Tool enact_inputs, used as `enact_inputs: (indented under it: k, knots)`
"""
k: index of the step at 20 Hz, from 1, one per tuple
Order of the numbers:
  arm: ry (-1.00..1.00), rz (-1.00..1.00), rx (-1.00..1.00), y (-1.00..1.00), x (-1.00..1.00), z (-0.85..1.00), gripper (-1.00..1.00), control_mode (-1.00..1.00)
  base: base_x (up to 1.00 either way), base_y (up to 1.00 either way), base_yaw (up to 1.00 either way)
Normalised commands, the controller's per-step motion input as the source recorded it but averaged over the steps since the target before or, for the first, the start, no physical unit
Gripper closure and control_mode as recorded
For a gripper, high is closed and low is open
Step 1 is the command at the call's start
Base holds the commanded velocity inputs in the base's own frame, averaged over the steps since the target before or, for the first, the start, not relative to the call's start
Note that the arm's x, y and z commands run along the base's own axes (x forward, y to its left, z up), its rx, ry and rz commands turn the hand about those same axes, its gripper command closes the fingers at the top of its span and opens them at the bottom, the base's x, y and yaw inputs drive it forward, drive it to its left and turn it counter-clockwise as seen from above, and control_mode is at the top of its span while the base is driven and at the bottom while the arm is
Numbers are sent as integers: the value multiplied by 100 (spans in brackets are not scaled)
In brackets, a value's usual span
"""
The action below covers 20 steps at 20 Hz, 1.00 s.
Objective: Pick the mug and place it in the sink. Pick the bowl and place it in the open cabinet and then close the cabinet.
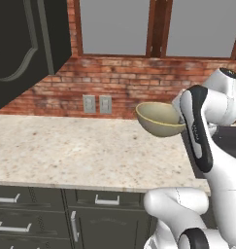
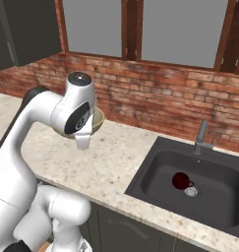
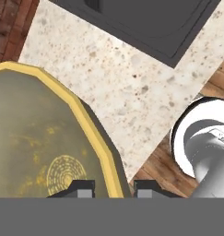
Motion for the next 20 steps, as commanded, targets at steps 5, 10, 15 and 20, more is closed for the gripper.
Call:
enact_inputs:
  k: [5, 10, 15, 20]
  knots:
    - [0, -24, 0, 1, -34, 27, 100, -100, 0, 0, 0]
    - [2, -22, 0, 0, -38, 25, 100, -100, 0, 0, 0]
    - [7, -13, 0, 0, -30, 13, 100, -100, 0, 0, 0]
    - [1, -1, 0, 0, -14, 2, 100, 100, -79, -12, -6]
